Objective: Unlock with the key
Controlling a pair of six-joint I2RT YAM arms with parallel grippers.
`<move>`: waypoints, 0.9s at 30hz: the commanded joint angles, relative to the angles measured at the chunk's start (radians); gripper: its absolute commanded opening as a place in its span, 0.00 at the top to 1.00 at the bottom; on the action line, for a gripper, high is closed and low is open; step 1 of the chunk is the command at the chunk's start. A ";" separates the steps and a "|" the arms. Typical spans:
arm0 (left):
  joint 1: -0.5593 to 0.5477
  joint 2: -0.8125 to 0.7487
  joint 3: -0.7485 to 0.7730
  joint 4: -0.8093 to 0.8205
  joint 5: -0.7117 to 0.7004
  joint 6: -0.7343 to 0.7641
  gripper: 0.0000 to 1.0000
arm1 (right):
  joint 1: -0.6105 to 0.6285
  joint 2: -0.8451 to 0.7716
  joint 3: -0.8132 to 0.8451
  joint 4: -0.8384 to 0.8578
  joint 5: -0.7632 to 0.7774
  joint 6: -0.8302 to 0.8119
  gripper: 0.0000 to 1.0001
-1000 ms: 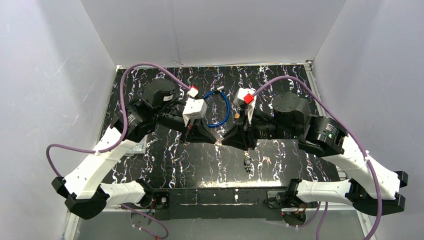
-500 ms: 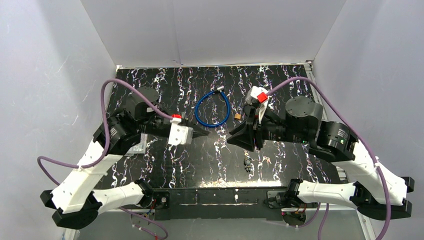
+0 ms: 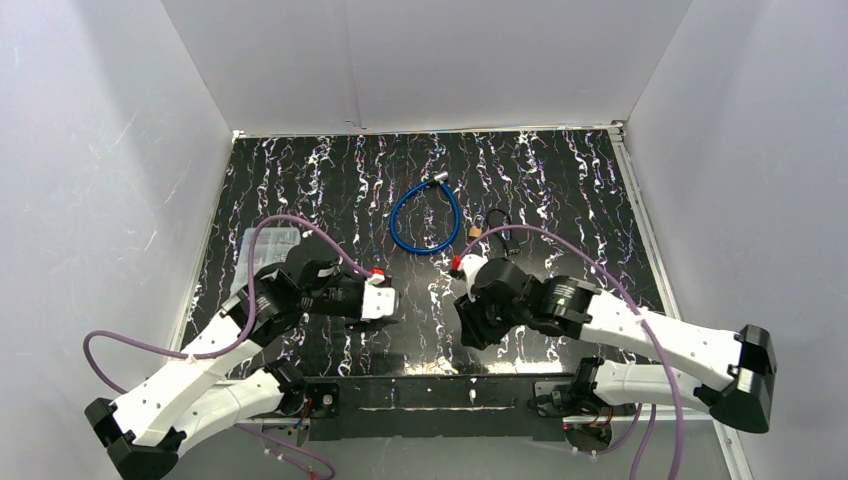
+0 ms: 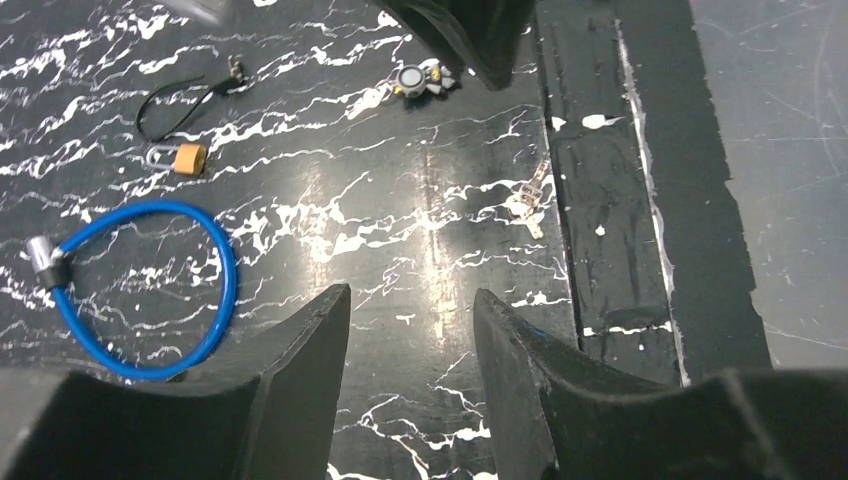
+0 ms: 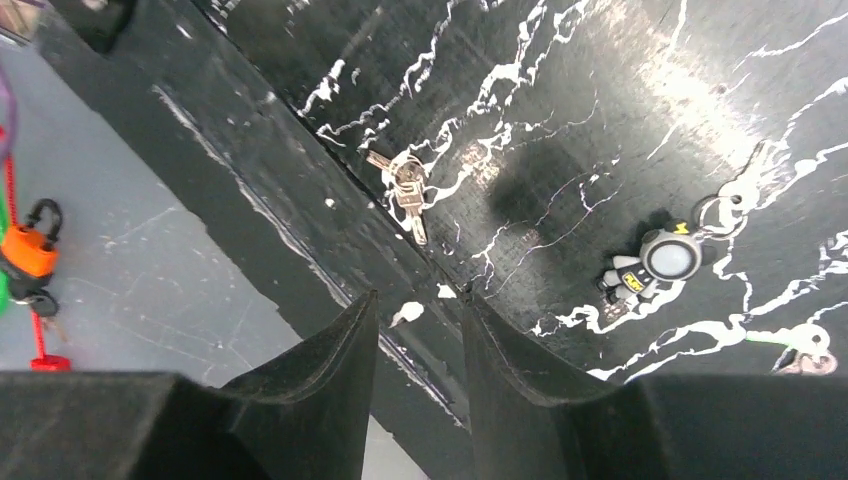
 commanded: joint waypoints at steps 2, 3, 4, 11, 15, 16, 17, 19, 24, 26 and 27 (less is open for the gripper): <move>-0.002 -0.075 -0.031 0.048 -0.078 -0.097 0.53 | 0.036 0.121 -0.029 0.177 0.022 0.017 0.56; -0.002 -0.088 -0.033 0.040 -0.082 -0.109 0.53 | 0.041 0.150 -0.034 0.196 0.022 0.010 0.56; -0.003 -0.098 -0.032 0.028 -0.087 -0.120 0.53 | 0.047 0.179 -0.040 0.220 0.019 0.004 0.56; -0.002 -0.109 0.017 -0.036 -0.106 -0.165 0.53 | 0.061 0.326 -0.089 0.376 -0.065 -0.011 0.56; -0.002 -0.105 0.040 -0.056 -0.085 -0.174 0.54 | 0.061 0.406 -0.089 0.401 -0.075 -0.028 0.56; -0.003 -0.103 0.045 -0.056 -0.084 -0.177 0.54 | 0.061 0.418 -0.089 0.402 -0.082 -0.028 0.56; -0.003 -0.100 0.050 -0.056 -0.081 -0.179 0.54 | 0.061 0.425 -0.091 0.406 -0.094 -0.027 0.57; -0.002 -0.093 0.060 -0.057 -0.076 -0.181 0.53 | 0.061 0.430 -0.103 0.415 -0.109 -0.020 0.57; -0.002 -0.078 0.081 -0.059 -0.058 -0.179 0.54 | 0.066 0.427 -0.136 0.407 -0.098 0.003 0.57; -0.002 -0.072 0.087 -0.058 -0.050 -0.180 0.54 | 0.070 0.424 -0.141 0.398 -0.090 0.010 0.57; -0.002 -0.069 0.091 -0.058 -0.047 -0.183 0.54 | 0.073 0.423 -0.144 0.394 -0.084 0.014 0.57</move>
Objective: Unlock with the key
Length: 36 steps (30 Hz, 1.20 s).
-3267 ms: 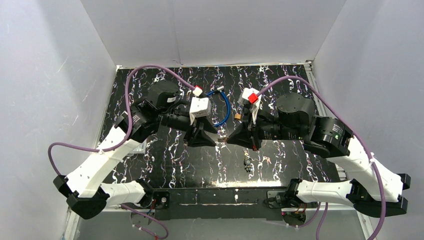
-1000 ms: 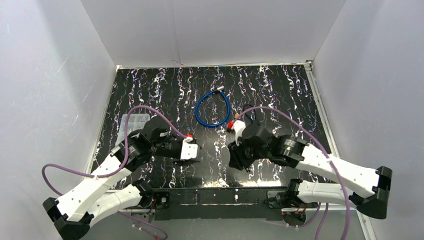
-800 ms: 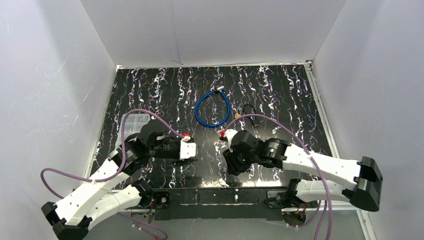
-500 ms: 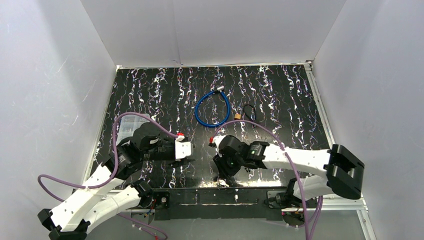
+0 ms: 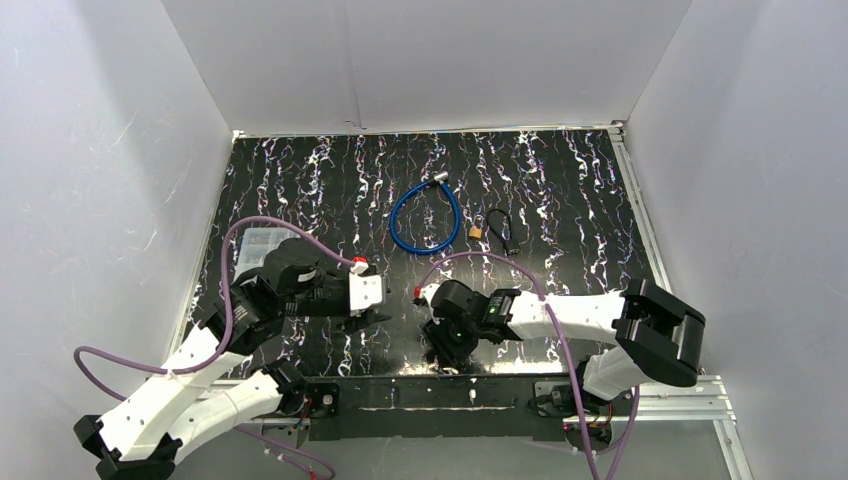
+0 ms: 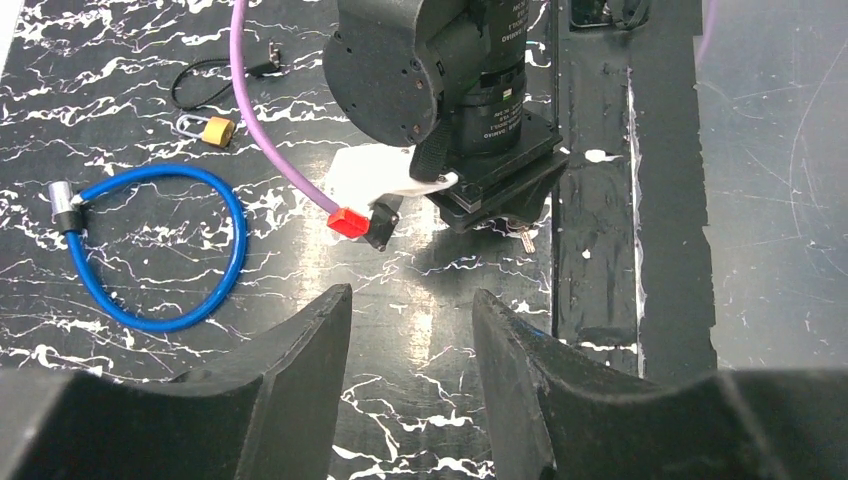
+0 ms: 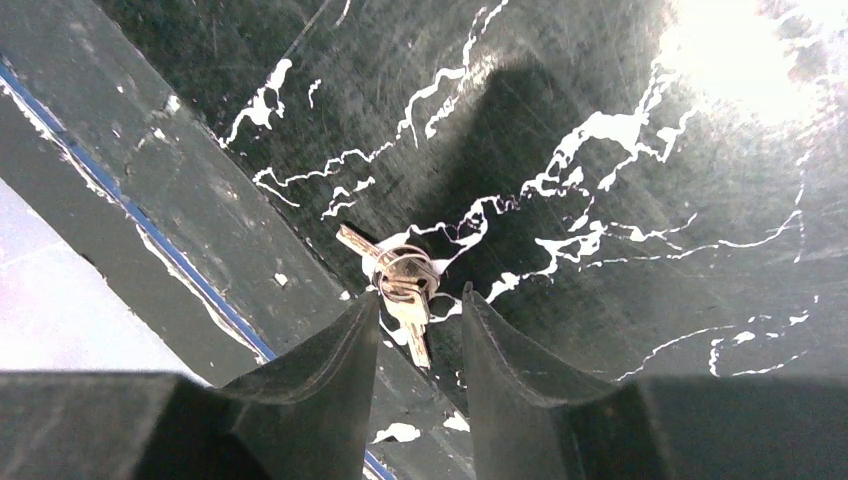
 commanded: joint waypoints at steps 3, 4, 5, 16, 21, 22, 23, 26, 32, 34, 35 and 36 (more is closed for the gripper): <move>-0.003 0.018 0.055 -0.019 0.044 -0.018 0.54 | 0.027 -0.005 -0.021 0.008 0.013 0.026 0.57; -0.002 0.021 0.060 -0.018 0.045 -0.020 0.54 | 0.032 0.001 -0.022 0.009 0.018 0.028 0.58; -0.002 0.023 0.064 -0.017 0.045 -0.020 0.54 | 0.036 0.007 -0.022 0.009 0.023 0.030 0.58; -0.001 0.039 0.080 -0.026 0.052 0.006 0.54 | 0.073 0.051 -0.015 -0.013 0.076 0.069 0.99; -0.002 0.044 0.082 -0.028 0.061 0.032 0.53 | 0.073 0.005 0.003 -0.035 0.116 0.065 0.99; -0.002 0.046 0.083 -0.029 0.061 0.036 0.53 | 0.073 -0.009 0.007 -0.038 0.135 0.060 0.99; -0.002 0.047 0.086 -0.029 0.062 0.039 0.53 | 0.073 -0.024 0.013 -0.041 0.142 0.054 0.99; -0.002 0.055 0.092 -0.030 0.062 0.051 0.53 | 0.071 -0.074 0.030 -0.046 0.137 0.035 0.99; -0.002 0.061 0.091 -0.036 0.061 0.063 0.53 | 0.058 -0.144 0.034 -0.064 0.122 0.015 0.98; -0.002 0.060 0.091 -0.037 0.061 0.057 0.53 | 0.060 -0.156 0.015 -0.050 0.093 0.005 0.89; -0.003 0.058 0.092 -0.037 0.059 0.055 0.53 | 0.065 -0.157 0.009 -0.043 0.097 -0.001 0.83; -0.002 0.057 0.093 -0.038 0.057 0.051 0.53 | 0.072 -0.157 0.006 -0.038 0.107 -0.005 0.76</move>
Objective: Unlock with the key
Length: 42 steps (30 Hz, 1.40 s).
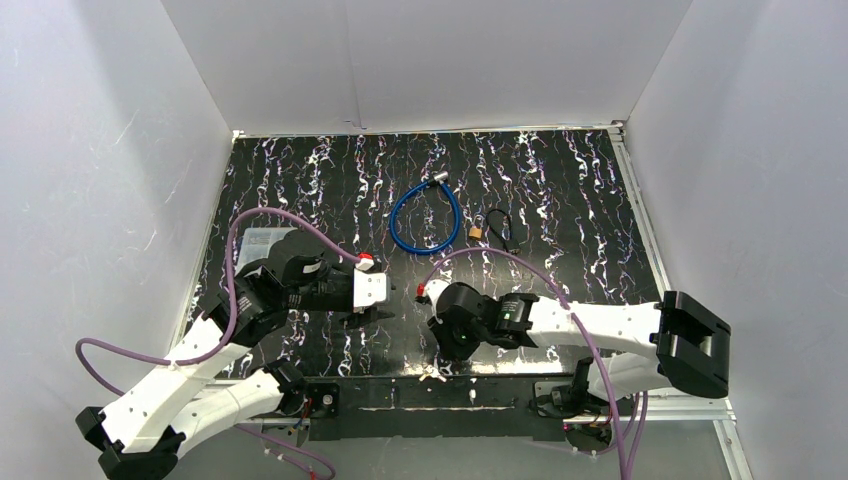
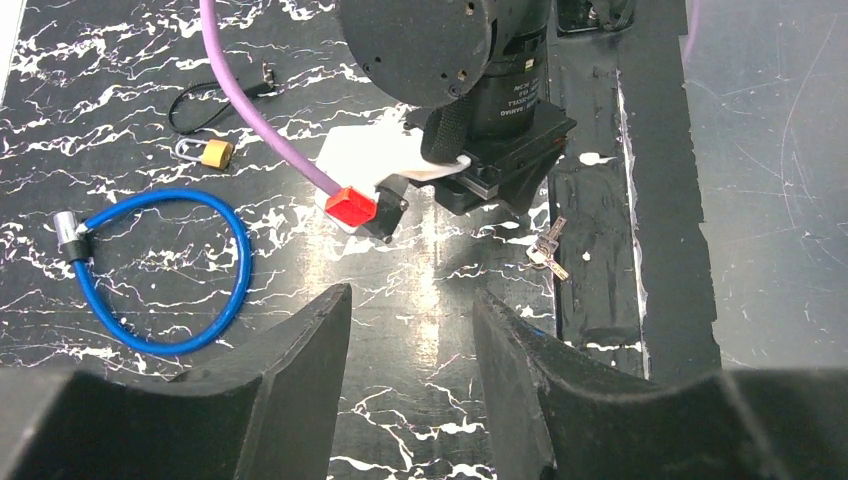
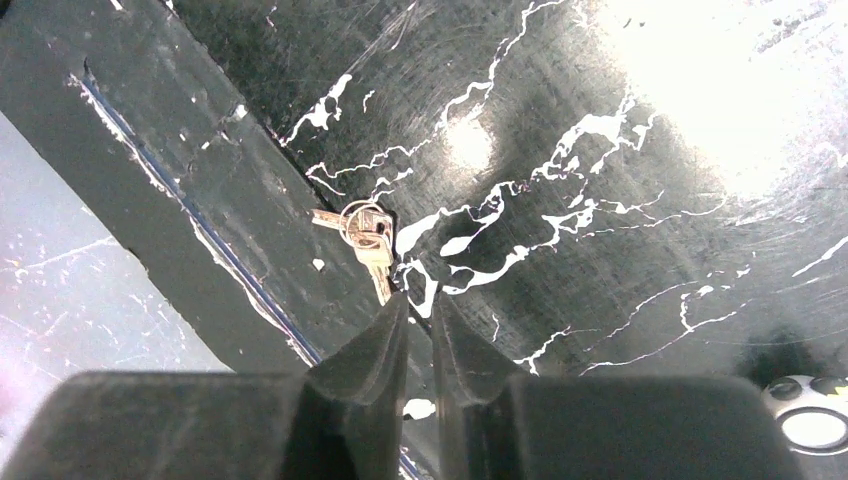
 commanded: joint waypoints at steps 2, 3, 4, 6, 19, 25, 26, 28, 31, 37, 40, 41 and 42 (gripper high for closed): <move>-0.002 -0.006 0.036 -0.024 0.009 -0.005 0.53 | 0.027 -0.013 0.002 0.021 0.009 -0.048 0.65; -0.002 -0.007 0.038 -0.026 0.007 -0.006 0.53 | 0.042 -0.008 0.005 0.023 0.040 -0.056 0.57; -0.003 -0.007 0.040 -0.028 0.003 -0.010 0.53 | 0.055 0.001 0.010 0.023 0.066 -0.062 0.55; -0.002 -0.008 0.048 -0.031 -0.004 -0.017 0.53 | 0.097 0.026 0.028 0.016 0.129 -0.079 0.54; -0.001 -0.029 0.105 -0.074 -0.045 -0.058 0.53 | 0.208 0.204 0.119 0.005 0.276 -0.094 0.54; -0.001 -0.028 0.114 -0.083 -0.044 -0.039 0.53 | 0.224 0.245 0.147 0.007 0.284 -0.091 0.54; -0.002 -0.028 0.115 -0.084 -0.043 -0.034 0.53 | 0.226 0.249 0.148 0.006 0.282 -0.090 0.54; -0.003 -0.026 0.118 -0.086 -0.044 -0.028 0.53 | 0.227 0.252 0.150 0.004 0.284 -0.087 0.55; -0.003 -0.027 0.116 -0.088 -0.041 -0.026 0.53 | 0.227 0.250 0.165 -0.020 0.318 -0.087 0.55; -0.002 -0.024 0.125 -0.088 -0.037 -0.030 0.53 | 0.224 0.191 0.172 -0.051 0.375 -0.092 0.55; -0.003 -0.019 0.134 -0.096 -0.033 -0.026 0.53 | 0.225 0.169 0.164 -0.047 0.357 -0.088 0.55; -0.003 -0.017 0.139 -0.102 -0.032 -0.025 0.53 | 0.227 0.159 0.162 -0.042 0.342 -0.088 0.55; -0.002 -0.016 0.145 -0.106 -0.033 -0.026 0.53 | 0.233 0.148 0.156 -0.029 0.326 -0.092 0.56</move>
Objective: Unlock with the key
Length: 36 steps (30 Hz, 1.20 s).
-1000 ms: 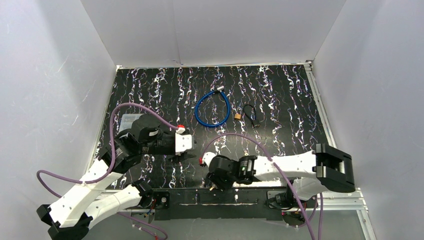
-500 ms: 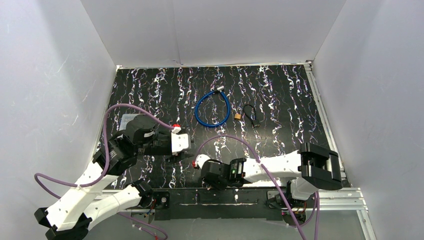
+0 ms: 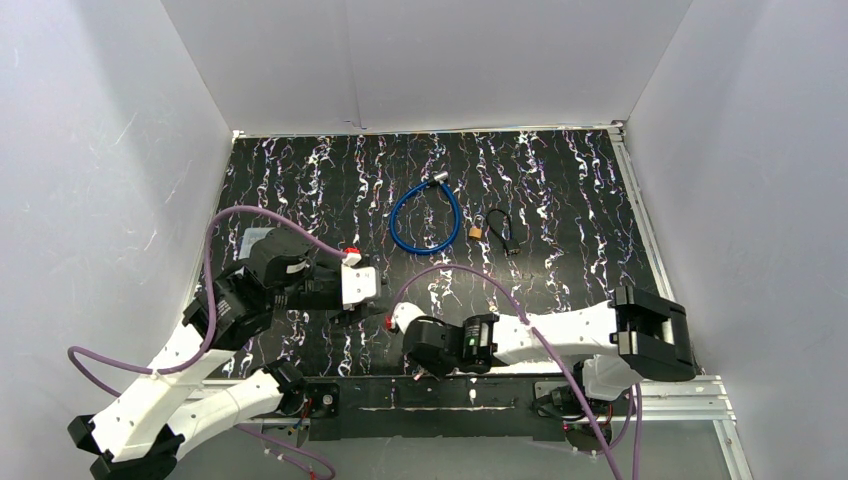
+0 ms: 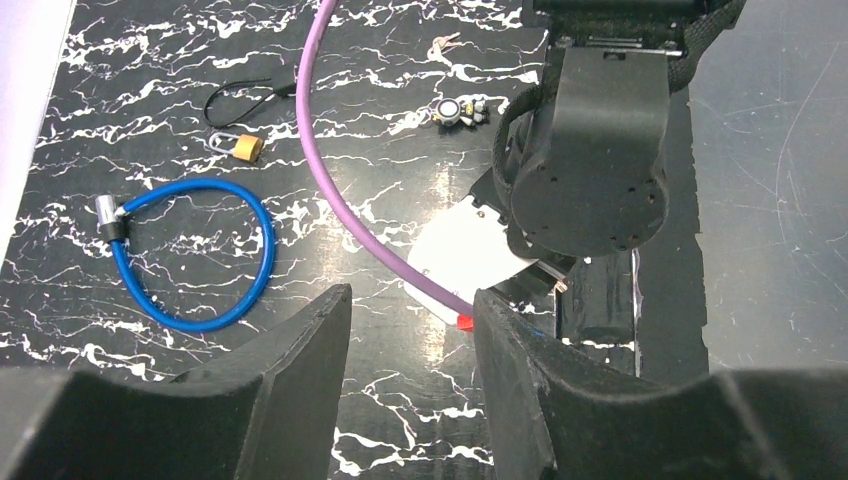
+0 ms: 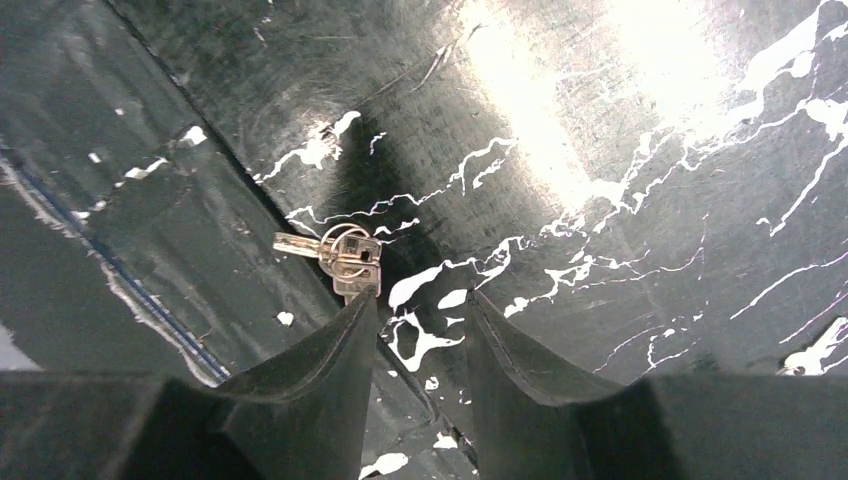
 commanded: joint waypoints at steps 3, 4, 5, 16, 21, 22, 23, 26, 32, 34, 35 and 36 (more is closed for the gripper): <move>-0.003 0.001 0.063 -0.048 0.002 0.007 0.54 | 0.029 -0.076 0.013 0.043 -0.051 -0.019 0.55; -0.002 0.000 0.066 -0.049 -0.001 0.006 0.54 | 0.032 -0.069 0.015 0.044 -0.055 -0.022 0.55; -0.002 -0.002 0.069 -0.052 -0.007 0.002 0.54 | 0.035 -0.057 0.022 0.041 -0.056 -0.025 0.55; -0.002 -0.011 0.088 -0.085 -0.015 -0.004 0.54 | 0.044 0.031 0.026 0.100 -0.045 -0.042 0.57; -0.002 -0.008 0.087 -0.078 -0.009 -0.001 0.54 | 0.044 0.066 0.039 0.115 -0.045 -0.051 0.58; -0.002 -0.007 0.088 -0.079 -0.010 0.000 0.54 | 0.044 0.071 0.040 0.117 -0.044 -0.051 0.58; -0.002 -0.006 0.089 -0.080 -0.010 0.001 0.54 | 0.044 0.075 0.039 0.120 -0.044 -0.051 0.58; -0.001 -0.006 0.088 -0.081 -0.009 0.004 0.54 | 0.045 0.081 0.038 0.128 -0.044 -0.051 0.60; -0.002 -0.003 0.082 -0.077 -0.006 0.002 0.54 | 0.044 0.090 0.035 0.141 -0.028 -0.051 0.64; -0.002 -0.001 0.084 -0.078 -0.007 0.001 0.54 | 0.044 0.093 0.036 0.147 -0.020 -0.049 0.67; -0.003 0.000 0.086 -0.079 -0.007 0.001 0.54 | 0.044 0.094 0.035 0.151 -0.019 -0.049 0.68; -0.002 0.001 0.087 -0.079 -0.007 0.000 0.54 | 0.044 0.096 0.034 0.153 -0.018 -0.049 0.70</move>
